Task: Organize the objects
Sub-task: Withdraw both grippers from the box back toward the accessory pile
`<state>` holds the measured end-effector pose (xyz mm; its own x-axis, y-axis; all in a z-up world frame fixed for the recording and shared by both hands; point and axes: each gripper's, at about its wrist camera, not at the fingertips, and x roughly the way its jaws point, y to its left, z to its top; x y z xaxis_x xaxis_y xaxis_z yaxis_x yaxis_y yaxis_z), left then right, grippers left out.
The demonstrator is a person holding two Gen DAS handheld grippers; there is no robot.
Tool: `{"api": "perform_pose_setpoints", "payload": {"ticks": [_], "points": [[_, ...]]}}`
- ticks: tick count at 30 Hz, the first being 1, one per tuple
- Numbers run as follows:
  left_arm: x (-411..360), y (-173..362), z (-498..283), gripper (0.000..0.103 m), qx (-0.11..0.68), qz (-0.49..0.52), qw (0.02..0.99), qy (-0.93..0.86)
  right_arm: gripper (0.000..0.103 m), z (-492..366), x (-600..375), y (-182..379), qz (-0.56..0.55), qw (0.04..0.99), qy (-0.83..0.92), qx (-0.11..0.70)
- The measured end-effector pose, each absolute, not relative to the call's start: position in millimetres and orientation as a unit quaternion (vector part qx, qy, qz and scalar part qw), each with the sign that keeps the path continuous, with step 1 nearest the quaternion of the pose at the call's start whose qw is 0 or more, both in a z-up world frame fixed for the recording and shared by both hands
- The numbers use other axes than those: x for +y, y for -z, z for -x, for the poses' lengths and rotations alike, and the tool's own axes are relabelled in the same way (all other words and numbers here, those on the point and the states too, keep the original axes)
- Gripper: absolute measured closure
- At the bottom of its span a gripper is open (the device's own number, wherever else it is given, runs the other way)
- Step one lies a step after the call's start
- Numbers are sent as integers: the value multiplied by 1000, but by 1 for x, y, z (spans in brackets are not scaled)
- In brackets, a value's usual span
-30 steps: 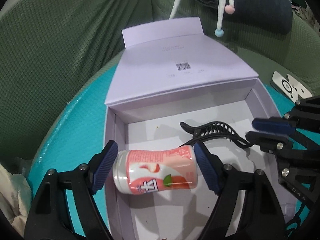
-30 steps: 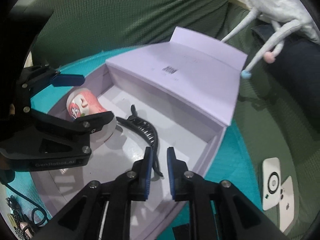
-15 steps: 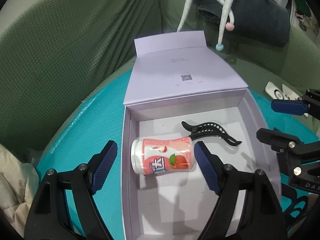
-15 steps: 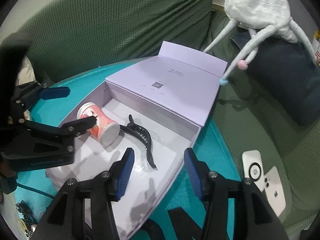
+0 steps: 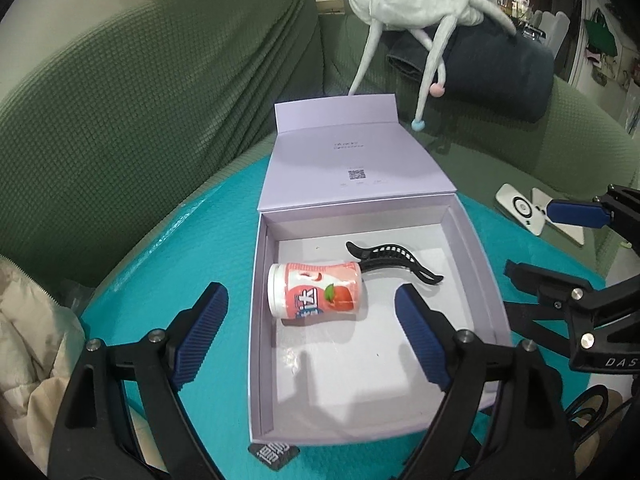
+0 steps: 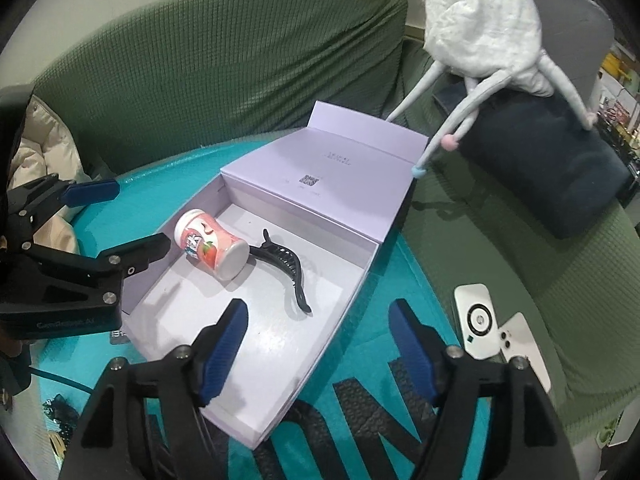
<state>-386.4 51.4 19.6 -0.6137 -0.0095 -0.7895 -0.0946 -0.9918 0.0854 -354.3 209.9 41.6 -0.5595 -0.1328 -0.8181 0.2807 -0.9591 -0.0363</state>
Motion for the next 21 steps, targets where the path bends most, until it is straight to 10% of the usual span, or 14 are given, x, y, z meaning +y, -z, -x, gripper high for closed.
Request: {"api": "perform_pose_setpoints", "payload": {"ticks": [8, 21], "points": [[47, -44, 352, 15, 66, 419, 15, -905, 7, 325, 207, -59, -446, 113, 885, 75], [47, -72, 294, 11, 72, 403, 11, -912, 3, 275, 205, -79, -427, 106, 896, 60]]}}
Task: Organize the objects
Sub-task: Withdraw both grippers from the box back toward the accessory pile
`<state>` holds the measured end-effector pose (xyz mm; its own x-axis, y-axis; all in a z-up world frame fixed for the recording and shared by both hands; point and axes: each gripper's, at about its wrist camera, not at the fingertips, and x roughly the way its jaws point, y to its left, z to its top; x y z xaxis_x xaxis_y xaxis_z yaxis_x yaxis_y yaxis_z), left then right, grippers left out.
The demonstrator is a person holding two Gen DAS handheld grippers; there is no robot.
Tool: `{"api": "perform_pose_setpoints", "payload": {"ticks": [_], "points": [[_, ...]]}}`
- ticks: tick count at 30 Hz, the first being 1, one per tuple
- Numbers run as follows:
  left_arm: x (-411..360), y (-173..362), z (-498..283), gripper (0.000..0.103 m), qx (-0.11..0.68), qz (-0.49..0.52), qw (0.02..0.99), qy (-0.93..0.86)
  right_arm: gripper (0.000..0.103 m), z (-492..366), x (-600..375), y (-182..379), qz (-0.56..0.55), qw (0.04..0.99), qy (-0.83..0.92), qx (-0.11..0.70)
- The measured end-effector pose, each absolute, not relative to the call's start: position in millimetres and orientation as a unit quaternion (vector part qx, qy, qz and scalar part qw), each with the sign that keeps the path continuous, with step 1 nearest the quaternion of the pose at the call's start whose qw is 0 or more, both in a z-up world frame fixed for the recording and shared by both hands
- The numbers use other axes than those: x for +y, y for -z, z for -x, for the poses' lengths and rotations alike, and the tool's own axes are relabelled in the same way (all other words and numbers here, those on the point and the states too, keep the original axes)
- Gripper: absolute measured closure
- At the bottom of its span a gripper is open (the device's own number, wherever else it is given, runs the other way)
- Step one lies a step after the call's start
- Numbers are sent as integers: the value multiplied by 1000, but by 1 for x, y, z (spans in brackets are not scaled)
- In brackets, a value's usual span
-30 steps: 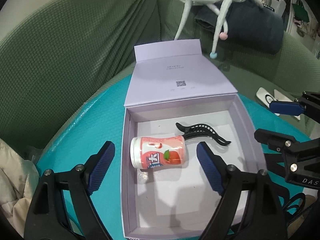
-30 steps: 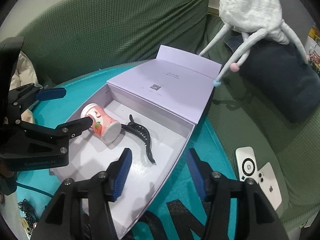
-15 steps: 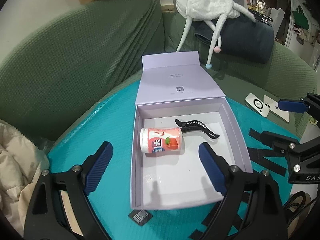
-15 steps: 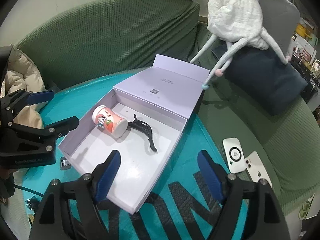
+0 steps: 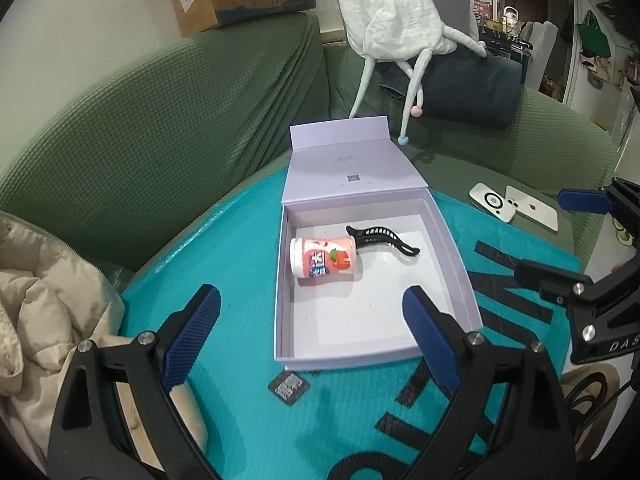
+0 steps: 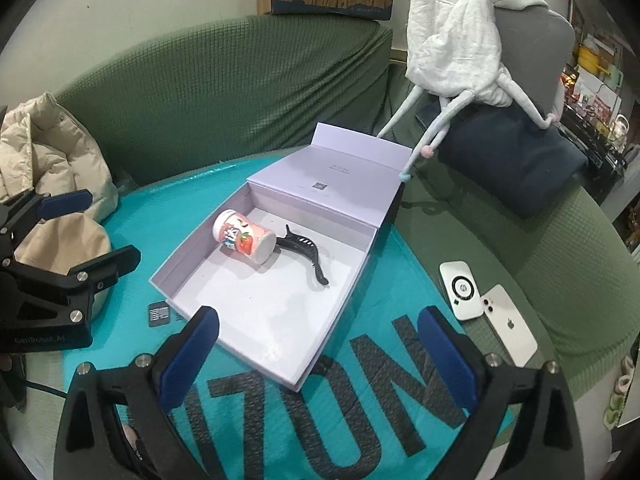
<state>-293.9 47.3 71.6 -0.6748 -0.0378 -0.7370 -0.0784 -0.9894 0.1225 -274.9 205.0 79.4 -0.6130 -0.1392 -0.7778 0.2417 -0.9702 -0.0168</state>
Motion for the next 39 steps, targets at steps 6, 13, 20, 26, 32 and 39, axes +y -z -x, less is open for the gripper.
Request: {"api": "perform_pose_setpoints", "payload": {"ticks": [6, 13, 20, 26, 32, 39], "points": [[48, -77, 265, 11, 74, 400, 15, -913, 3, 250, 204, -81, -423, 111, 897, 60], [53, -78, 233, 11, 77, 399, 22, -913, 2, 224, 202, -74, -427, 116, 895, 57], [57, -72, 203, 11, 76, 414, 30, -907, 2, 198, 202, -64, -434, 113, 892, 56], [55, -62, 177, 11, 58, 426, 32, -902, 2, 174, 196, -59, -436, 118, 890, 59], [49, -49, 149, 11, 41, 432, 21, -901, 2, 149, 183, -51, -440, 137, 885, 66], [35, -40, 117, 11, 26, 441, -1, -897, 2, 124, 163, -41, -440, 168, 879, 71]]}}
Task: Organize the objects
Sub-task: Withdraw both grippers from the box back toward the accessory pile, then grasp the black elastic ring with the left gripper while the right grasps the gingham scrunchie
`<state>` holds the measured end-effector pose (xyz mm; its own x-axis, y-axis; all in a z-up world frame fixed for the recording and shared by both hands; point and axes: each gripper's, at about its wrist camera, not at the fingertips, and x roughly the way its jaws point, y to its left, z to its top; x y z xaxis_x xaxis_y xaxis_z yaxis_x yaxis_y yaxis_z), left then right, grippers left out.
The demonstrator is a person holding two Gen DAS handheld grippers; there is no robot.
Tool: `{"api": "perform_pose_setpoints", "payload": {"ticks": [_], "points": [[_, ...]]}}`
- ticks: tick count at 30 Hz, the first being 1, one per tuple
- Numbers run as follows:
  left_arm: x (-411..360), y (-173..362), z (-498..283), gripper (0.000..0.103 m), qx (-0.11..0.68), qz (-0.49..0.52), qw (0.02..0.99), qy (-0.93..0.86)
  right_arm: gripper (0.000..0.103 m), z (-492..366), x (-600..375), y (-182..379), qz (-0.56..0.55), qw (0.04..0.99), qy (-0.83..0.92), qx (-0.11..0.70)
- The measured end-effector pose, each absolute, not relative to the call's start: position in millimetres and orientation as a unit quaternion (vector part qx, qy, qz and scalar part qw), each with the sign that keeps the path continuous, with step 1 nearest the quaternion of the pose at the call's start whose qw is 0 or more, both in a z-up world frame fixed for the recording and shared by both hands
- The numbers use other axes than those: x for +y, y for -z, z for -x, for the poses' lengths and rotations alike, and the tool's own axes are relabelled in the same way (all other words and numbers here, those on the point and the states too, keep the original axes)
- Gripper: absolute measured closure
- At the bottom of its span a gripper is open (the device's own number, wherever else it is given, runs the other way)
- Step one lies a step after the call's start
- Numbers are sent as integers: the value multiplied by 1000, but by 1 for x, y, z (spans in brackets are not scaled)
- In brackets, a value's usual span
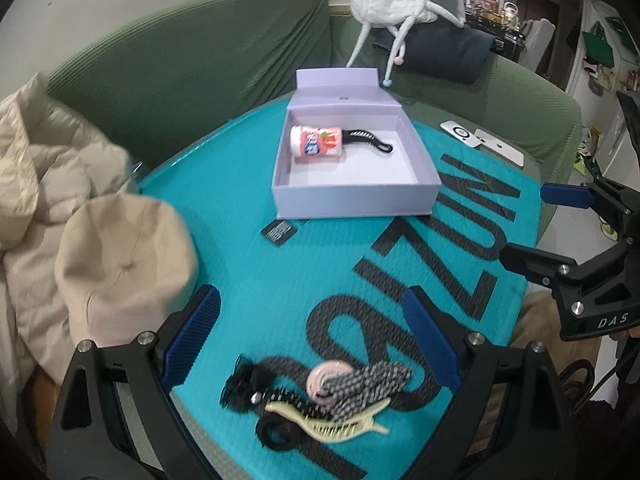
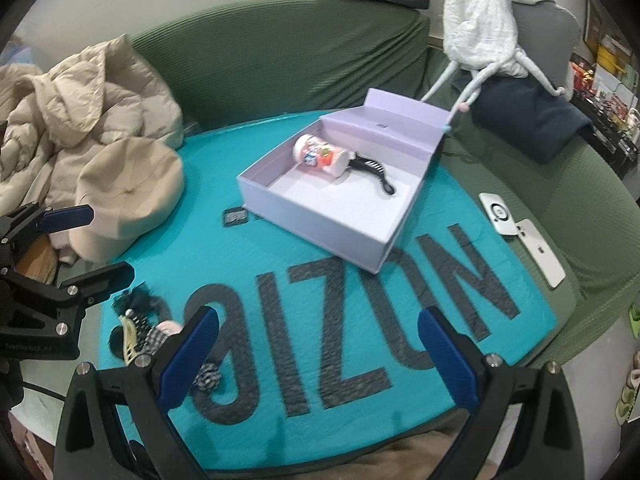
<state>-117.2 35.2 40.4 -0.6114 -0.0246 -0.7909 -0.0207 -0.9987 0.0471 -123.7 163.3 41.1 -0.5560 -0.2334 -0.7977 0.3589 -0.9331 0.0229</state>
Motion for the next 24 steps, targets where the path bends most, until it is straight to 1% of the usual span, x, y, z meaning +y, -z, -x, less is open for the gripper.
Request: {"api": "perform_pose_setpoints", "payload": {"ticks": [10, 24], "points": [[13, -26, 74, 11, -2, -451, 31, 892, 2, 97, 128, -25, -443, 221, 865, 82], [-3, 16, 31, 11, 8, -473, 51, 880, 2, 75, 96, 14, -461, 279, 836, 98]]}}
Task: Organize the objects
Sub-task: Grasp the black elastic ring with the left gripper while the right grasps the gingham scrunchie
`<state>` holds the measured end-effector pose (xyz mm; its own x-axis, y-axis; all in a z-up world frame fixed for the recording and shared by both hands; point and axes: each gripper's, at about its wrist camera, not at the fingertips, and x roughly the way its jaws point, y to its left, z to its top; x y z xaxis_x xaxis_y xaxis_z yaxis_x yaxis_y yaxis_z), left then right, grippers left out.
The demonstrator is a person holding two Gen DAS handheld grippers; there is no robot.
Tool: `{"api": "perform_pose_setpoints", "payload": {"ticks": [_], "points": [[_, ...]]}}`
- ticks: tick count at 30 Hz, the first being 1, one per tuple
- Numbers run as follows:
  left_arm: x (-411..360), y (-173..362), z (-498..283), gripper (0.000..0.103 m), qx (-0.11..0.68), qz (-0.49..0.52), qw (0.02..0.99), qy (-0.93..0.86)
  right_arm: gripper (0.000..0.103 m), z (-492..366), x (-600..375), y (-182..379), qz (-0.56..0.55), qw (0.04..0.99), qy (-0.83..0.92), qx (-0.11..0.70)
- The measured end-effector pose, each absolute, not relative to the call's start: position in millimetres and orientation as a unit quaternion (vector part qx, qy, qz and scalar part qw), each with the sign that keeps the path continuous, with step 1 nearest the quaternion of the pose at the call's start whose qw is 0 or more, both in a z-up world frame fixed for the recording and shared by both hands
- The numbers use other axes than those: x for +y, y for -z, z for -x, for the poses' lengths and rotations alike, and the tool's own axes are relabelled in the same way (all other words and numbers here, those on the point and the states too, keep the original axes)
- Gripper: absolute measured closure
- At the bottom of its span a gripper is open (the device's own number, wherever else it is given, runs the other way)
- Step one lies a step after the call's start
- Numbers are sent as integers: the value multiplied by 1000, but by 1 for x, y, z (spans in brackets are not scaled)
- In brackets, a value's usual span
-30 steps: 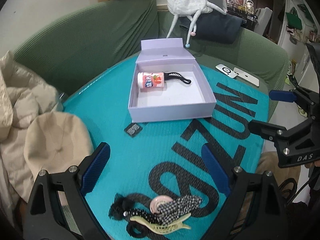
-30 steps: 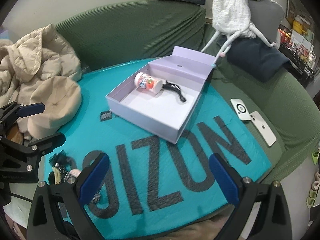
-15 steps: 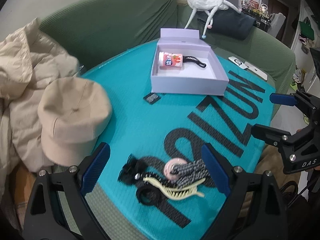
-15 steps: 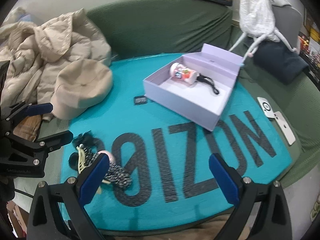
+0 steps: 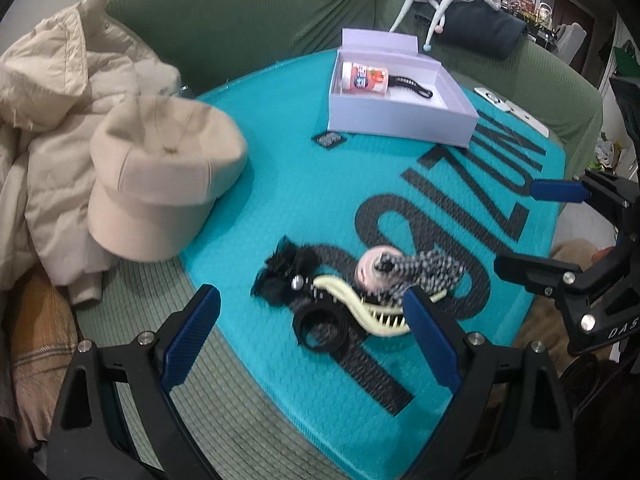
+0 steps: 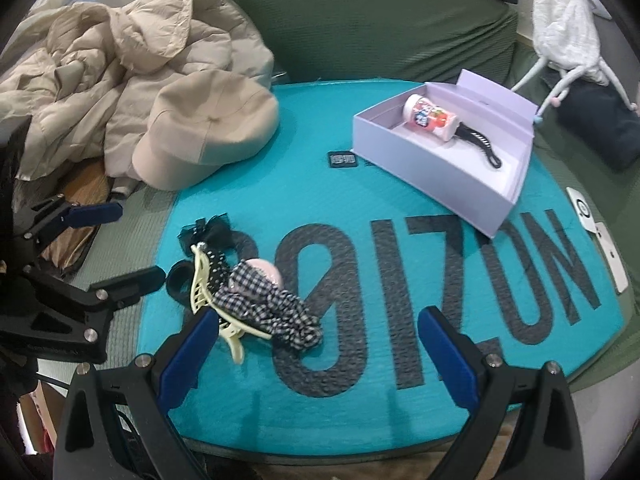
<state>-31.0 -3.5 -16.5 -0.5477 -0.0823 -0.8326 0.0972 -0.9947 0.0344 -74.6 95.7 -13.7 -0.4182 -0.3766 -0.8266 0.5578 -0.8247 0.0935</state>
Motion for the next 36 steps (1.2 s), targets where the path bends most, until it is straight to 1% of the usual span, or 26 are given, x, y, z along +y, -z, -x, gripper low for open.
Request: {"api": "perform_pose_setpoints", "payload": {"ticks": [9, 13, 16, 20, 26, 27, 28, 29, 30, 31, 33, 35, 36], "points": [[-1, 46, 18, 11, 0, -488, 40, 872, 3, 70, 94, 38, -479, 289, 822, 106], [2, 59, 16, 11, -21, -493, 39, 869, 5, 74, 98, 49, -490, 293, 816, 90], [1, 66, 16, 11, -14, -494, 30, 869, 8, 79, 101, 55, -498, 294, 812, 75], [-4, 72, 19, 12, -6, -489, 26, 872, 10, 87, 103, 61, -504, 296, 809, 64], [-9, 82, 28, 22, -7, -491, 21, 871, 12, 102, 101, 76, -532, 317, 784, 39], [-10, 83, 29, 25, -5, -491, 18, 871, 12, 105, 99, 79, -539, 321, 778, 34], [-11, 84, 30, 32, -1, -489, 15, 872, 14, 107, 97, 80, -541, 325, 775, 32], [-12, 84, 31, 36, 1, -488, 13, 873, 16, 109, 95, 81, -541, 330, 773, 30], [-14, 85, 32, 44, 5, -488, 12, 873, 17, 110, 93, 82, -541, 337, 770, 28], [-15, 86, 33, 46, 9, -489, 9, 872, 18, 112, 90, 84, -543, 347, 764, 26], [-17, 88, 36, 46, 18, -492, 1, 871, 23, 113, 85, 86, -545, 356, 758, 29], [-15, 91, 38, 47, 19, -495, -2, 869, 34, 113, 80, 90, -547, 361, 754, 36], [-14, 92, 39, 51, 18, -496, -3, 868, 37, 114, 79, 93, -549, 364, 752, 37]]}}
